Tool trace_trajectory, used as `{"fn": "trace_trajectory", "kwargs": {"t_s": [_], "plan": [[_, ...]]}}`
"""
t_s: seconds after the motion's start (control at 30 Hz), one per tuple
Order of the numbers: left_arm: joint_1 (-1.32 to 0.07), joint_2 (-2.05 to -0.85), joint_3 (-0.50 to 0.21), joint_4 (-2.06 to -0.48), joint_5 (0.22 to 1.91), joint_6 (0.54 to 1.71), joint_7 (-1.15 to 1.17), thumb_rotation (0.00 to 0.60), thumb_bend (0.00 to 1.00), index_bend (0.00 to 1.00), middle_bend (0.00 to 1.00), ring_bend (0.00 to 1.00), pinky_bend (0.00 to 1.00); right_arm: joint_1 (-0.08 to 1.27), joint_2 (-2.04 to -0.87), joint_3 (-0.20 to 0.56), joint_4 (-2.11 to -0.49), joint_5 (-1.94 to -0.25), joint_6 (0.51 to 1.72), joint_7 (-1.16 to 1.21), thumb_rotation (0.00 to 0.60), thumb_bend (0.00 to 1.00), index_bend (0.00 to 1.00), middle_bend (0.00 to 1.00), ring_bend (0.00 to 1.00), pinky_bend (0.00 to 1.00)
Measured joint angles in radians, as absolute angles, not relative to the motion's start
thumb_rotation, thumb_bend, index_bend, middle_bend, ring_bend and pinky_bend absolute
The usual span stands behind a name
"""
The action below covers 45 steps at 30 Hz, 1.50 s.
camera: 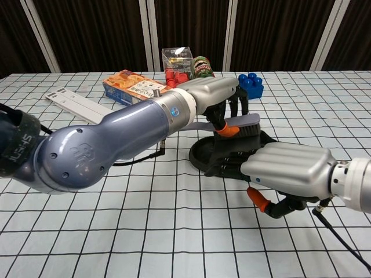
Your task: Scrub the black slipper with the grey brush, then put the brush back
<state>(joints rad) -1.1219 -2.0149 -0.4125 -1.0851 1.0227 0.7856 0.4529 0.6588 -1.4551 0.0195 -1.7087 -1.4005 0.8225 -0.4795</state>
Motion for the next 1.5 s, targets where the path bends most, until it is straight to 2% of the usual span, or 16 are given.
{"fn": "trace_trajectory", "kwargs": {"t_s": [0.83, 1.3, 1.5], "plan": [[-1.113, -1.89, -0.324, -1.208, 0.802, 0.831, 0.692, 0.6, 0.67, 0.43, 0.64, 0.51, 0.5, 0.674, -1.458, 0.016, -1.693, -1.374, 0.855, -0.506, 0.6, 0.87, 0.0, 0.04, 0.04, 0.19], [-1.127, -1.897, -0.312, -1.197, 0.827, 0.835, 0.649, 0.6, 0.67, 0.43, 0.64, 0.51, 0.5, 0.683, -1.467, 0.011, -1.652, -1.343, 0.84, -0.491, 0.6, 0.87, 0.0, 0.04, 0.04, 0.17], [-1.129, -1.914, -0.318, -1.176, 0.908, 0.837, 0.545, 0.6, 0.67, 0.43, 0.65, 0.51, 0.5, 0.687, -1.473, 0.002, -1.651, -1.353, 0.841, -0.489, 0.6, 0.87, 0.0, 0.04, 0.04, 0.16]]}}
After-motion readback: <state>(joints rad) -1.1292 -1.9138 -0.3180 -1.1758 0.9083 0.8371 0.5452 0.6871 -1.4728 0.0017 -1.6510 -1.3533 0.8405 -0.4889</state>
